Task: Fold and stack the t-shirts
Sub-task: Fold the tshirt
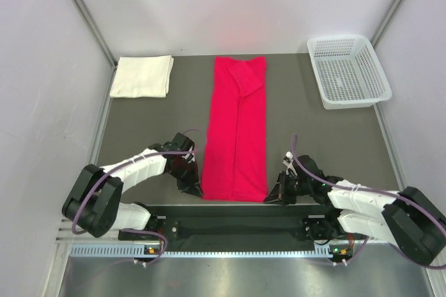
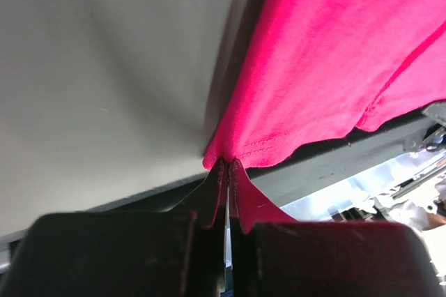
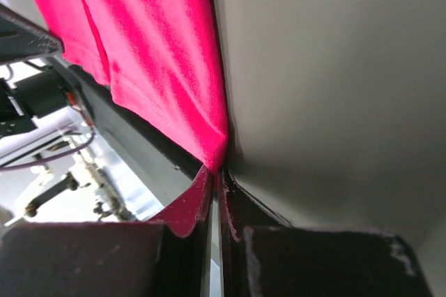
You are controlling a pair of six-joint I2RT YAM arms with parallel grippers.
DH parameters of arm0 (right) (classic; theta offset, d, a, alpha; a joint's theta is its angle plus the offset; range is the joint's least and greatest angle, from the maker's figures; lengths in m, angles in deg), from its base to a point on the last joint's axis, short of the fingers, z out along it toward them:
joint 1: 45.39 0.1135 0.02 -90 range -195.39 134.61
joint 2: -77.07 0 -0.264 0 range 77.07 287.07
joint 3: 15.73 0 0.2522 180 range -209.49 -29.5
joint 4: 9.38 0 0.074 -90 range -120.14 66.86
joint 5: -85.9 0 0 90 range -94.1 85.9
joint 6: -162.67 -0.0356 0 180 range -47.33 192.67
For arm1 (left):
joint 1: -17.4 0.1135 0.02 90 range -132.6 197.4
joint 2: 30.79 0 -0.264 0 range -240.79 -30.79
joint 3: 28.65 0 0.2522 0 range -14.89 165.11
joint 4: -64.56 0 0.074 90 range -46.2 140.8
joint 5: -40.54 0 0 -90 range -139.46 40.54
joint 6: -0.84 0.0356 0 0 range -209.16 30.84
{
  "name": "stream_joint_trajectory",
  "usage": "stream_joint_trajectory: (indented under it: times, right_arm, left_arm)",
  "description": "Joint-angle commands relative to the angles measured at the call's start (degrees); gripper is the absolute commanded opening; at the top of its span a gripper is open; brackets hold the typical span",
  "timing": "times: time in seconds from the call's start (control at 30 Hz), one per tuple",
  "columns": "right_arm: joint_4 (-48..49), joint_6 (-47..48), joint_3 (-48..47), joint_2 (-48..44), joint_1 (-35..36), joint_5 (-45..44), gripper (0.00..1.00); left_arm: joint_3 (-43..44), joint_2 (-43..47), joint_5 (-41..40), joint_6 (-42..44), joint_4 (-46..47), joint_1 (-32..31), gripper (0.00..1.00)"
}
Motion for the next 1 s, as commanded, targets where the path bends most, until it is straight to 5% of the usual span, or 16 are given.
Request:
stream_joint_trajectory:
  times: [0.0,0.2,0.43,0.77,0.97]
  right_arm:
    - [-10.08,3.54,-2.53,-5.18,-0.19,-3.10,0.00]
    - [-15.47,4.34,-4.38,-10.29,-0.19,-3.37,0.00]
    - [-20.31,10.30,-15.44,-4.94,-3.25,-6.45,0.00]
    - [-28.56,24.89,-46.78,22.36,-19.50,2.51,0.00]
    - [-33.83,28.59,-66.94,39.17,-23.47,5.85,0.00]
  left_arm:
    - [-0.76,2.50,0.89,-4.61,1.51,-3.44,0.00]
    - [1.43,2.68,1.15,-10.69,4.50,-11.54,0.00]
    - [11.53,-0.30,-2.46,-5.78,-0.59,-7.96,0.00]
    - [40.33,-22.69,0.97,2.67,-3.76,6.73,0.00]
    - [56.70,-36.40,4.40,2.32,-4.63,11.75,0.00]
